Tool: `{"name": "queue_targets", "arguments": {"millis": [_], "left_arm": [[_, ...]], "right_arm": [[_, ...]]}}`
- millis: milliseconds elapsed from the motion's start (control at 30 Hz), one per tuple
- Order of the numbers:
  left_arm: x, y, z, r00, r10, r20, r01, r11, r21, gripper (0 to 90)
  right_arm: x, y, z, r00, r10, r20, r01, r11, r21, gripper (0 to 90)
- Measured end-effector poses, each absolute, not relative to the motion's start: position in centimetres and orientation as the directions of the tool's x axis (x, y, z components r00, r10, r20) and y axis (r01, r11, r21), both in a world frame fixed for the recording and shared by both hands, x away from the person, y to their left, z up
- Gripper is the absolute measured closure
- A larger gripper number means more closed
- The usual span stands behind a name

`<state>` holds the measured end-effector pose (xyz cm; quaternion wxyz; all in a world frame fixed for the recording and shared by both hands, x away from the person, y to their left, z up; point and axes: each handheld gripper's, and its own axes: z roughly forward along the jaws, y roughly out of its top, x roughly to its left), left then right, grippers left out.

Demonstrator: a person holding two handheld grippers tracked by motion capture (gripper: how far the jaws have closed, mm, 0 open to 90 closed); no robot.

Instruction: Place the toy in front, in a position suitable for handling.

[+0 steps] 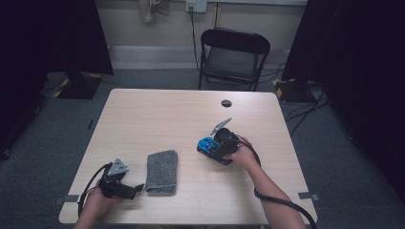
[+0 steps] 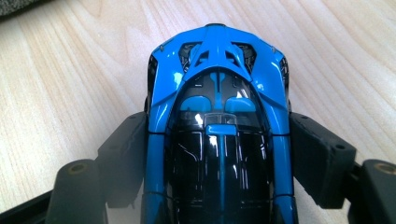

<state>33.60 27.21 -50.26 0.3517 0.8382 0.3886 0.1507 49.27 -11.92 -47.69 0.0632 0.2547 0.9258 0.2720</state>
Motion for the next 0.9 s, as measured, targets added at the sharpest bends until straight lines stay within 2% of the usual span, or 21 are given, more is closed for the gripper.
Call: {"name": "queue_targets", "arguments": {"millis": [500, 667, 900], "left_arm": [[33.6, 27.2, -50.3, 0.652, 0.758, -0.021, 0.546, -0.451, 0.707, 0.2], [33.6, 27.2, -50.3, 0.653, 0.757, -0.021, 0.545, -0.450, 0.707, 0.1], [33.6, 27.2, -50.3, 0.653, 0.757, -0.020, 0.545, -0.451, 0.707, 0.1]], "right_arm": [[49.2, -12.0, -47.7, -0.876, 0.483, 0.016, 0.415, 0.735, 0.537, 25.5], [49.1, -12.4, -47.2, -0.855, 0.519, 0.026, 0.437, 0.690, 0.577, 18.2], [48.8, -13.3, -46.7, -0.837, 0.547, 0.023, 0.450, 0.663, 0.598, 13.8]]}}
